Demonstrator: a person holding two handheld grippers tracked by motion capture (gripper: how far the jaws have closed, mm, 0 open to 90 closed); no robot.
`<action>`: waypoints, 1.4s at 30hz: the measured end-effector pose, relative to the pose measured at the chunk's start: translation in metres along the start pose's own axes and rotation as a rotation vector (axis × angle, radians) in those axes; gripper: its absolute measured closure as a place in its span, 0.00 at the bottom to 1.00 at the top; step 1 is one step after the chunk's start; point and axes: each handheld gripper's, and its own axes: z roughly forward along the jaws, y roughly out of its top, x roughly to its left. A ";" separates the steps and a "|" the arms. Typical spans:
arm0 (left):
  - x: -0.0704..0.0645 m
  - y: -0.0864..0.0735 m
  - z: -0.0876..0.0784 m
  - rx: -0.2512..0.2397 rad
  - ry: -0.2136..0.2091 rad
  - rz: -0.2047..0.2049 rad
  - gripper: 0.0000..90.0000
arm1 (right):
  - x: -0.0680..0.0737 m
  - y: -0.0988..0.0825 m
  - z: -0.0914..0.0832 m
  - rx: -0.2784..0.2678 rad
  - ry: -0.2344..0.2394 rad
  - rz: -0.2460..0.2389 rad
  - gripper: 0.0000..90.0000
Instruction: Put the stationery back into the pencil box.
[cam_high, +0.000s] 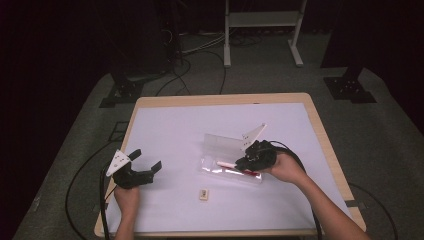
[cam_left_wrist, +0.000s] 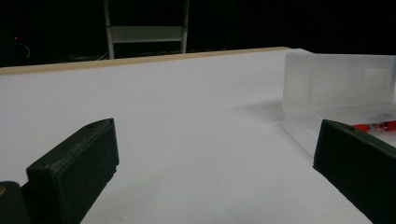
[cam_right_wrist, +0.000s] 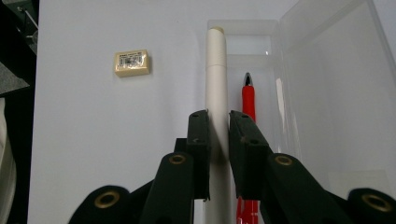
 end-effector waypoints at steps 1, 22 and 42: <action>0.000 0.000 0.000 0.000 0.000 0.000 0.00 | -0.001 0.000 0.001 0.004 0.002 0.001 0.87; 0.000 0.000 0.000 -0.001 -0.002 -0.002 0.00 | -0.012 -0.001 0.027 0.046 0.027 0.011 0.87; 0.000 0.000 0.000 -0.001 -0.002 -0.004 0.00 | -0.019 -0.006 0.043 0.076 0.030 0.034 0.87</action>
